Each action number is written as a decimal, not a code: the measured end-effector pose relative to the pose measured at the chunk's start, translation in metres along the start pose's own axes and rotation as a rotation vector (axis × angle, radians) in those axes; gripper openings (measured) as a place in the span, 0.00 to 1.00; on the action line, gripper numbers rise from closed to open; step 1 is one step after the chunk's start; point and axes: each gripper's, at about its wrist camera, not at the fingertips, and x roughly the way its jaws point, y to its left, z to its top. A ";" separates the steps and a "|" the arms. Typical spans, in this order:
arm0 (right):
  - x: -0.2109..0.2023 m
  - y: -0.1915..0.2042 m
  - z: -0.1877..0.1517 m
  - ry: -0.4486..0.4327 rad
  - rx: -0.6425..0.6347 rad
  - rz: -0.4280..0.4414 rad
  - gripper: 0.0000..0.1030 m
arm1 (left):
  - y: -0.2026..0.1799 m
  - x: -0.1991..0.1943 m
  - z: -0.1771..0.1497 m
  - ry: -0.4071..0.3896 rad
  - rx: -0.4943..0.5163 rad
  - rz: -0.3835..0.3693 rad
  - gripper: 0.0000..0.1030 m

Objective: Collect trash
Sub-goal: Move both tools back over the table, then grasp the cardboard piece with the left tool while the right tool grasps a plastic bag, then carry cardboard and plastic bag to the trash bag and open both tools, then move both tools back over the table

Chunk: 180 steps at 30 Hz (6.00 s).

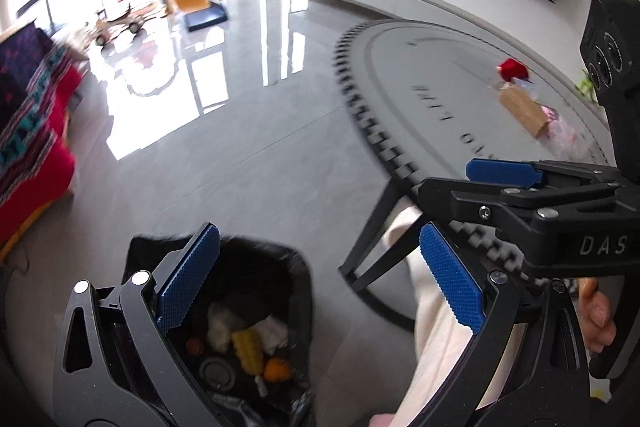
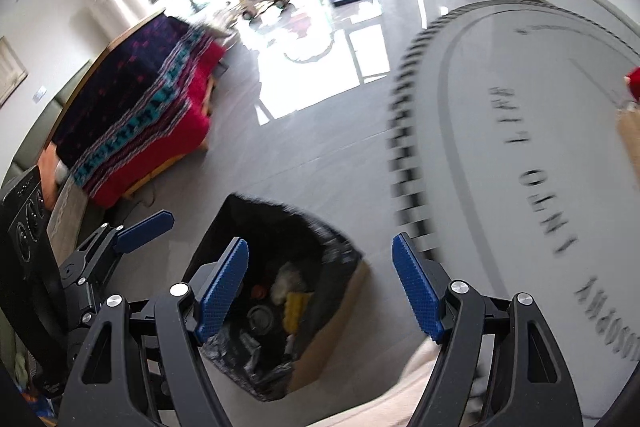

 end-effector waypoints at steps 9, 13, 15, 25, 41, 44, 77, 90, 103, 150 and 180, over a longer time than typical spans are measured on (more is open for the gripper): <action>-0.051 -0.104 0.022 -0.087 0.135 -0.125 0.73 | -0.073 0.036 0.050 0.021 0.091 -0.097 0.94; -0.074 -0.152 0.023 -0.122 0.204 -0.188 0.73 | -0.110 0.051 0.069 0.038 0.126 -0.134 0.94; -0.087 -0.178 0.021 -0.140 0.237 -0.221 0.73 | -0.129 0.058 0.079 0.048 0.145 -0.152 0.94; -0.134 -0.291 0.001 -0.198 0.444 -0.400 0.73 | -0.225 0.101 0.128 0.093 0.154 -0.252 0.94; -0.113 -0.369 -0.018 -0.175 0.594 -0.416 0.65 | -0.306 0.187 0.162 0.243 0.047 -0.200 0.94; -0.127 -0.370 -0.020 -0.213 0.611 -0.433 0.41 | -0.319 0.196 0.159 0.257 0.073 -0.178 0.94; -0.166 -0.279 -0.019 -0.343 0.567 -0.410 0.40 | -0.234 0.127 0.103 0.163 0.179 -0.237 0.35; -0.094 -0.159 -0.005 -0.245 0.387 -0.274 0.40 | -0.112 0.071 0.048 0.089 0.072 -0.129 0.35; 0.003 -0.003 -0.010 -0.081 0.122 -0.103 0.40 | 0.034 0.022 -0.030 0.077 -0.147 0.066 0.36; 0.011 0.015 -0.012 -0.037 0.023 -0.029 0.72 | 0.035 0.005 -0.028 0.081 -0.091 0.177 0.94; -0.102 -0.306 0.001 -0.184 0.493 -0.437 0.72 | -0.213 0.130 0.110 0.151 0.250 -0.166 0.94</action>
